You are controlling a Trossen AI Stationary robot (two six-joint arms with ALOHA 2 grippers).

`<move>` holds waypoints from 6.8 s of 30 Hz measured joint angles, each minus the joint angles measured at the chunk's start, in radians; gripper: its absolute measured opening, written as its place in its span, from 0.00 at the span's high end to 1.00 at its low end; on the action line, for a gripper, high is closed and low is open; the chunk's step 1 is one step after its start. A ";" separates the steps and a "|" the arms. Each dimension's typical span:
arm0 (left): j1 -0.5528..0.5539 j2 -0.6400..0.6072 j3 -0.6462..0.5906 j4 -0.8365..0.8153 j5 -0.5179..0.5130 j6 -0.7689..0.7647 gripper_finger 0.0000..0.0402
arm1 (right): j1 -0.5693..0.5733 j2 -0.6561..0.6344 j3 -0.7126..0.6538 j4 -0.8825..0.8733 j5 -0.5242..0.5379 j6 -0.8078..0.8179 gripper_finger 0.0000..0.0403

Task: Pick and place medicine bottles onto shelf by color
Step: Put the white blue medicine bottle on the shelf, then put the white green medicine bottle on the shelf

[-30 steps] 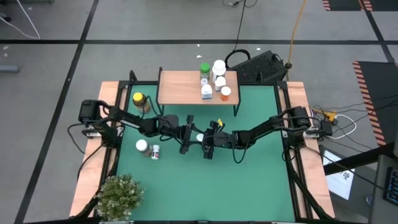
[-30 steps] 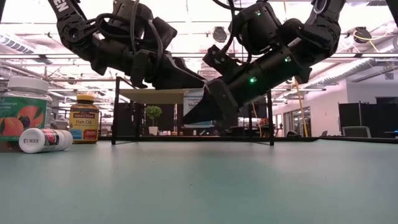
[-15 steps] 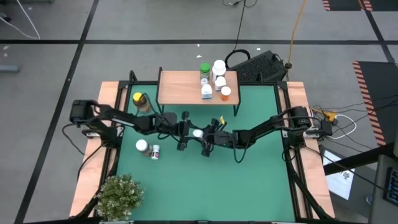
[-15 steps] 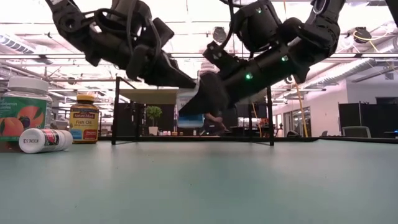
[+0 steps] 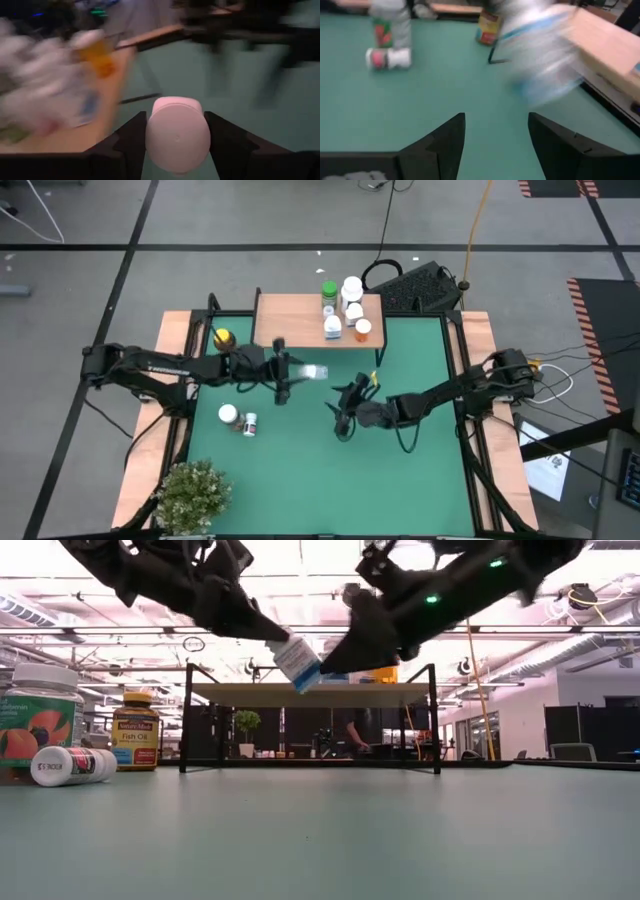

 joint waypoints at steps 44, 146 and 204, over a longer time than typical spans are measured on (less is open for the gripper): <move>0.518 0.443 0.961 -1.030 0.056 0.201 0.54 | -0.004 0.044 -0.065 0.061 -0.011 0.023 0.48; -0.570 -0.426 0.181 -1.386 -0.580 -0.933 0.54 | -0.196 1.072 1.280 0.177 -0.769 -0.097 0.16; -0.640 -0.426 0.182 -1.437 -0.619 -0.980 0.42 | -0.197 0.835 1.230 -0.315 -0.849 -0.290 0.47</move>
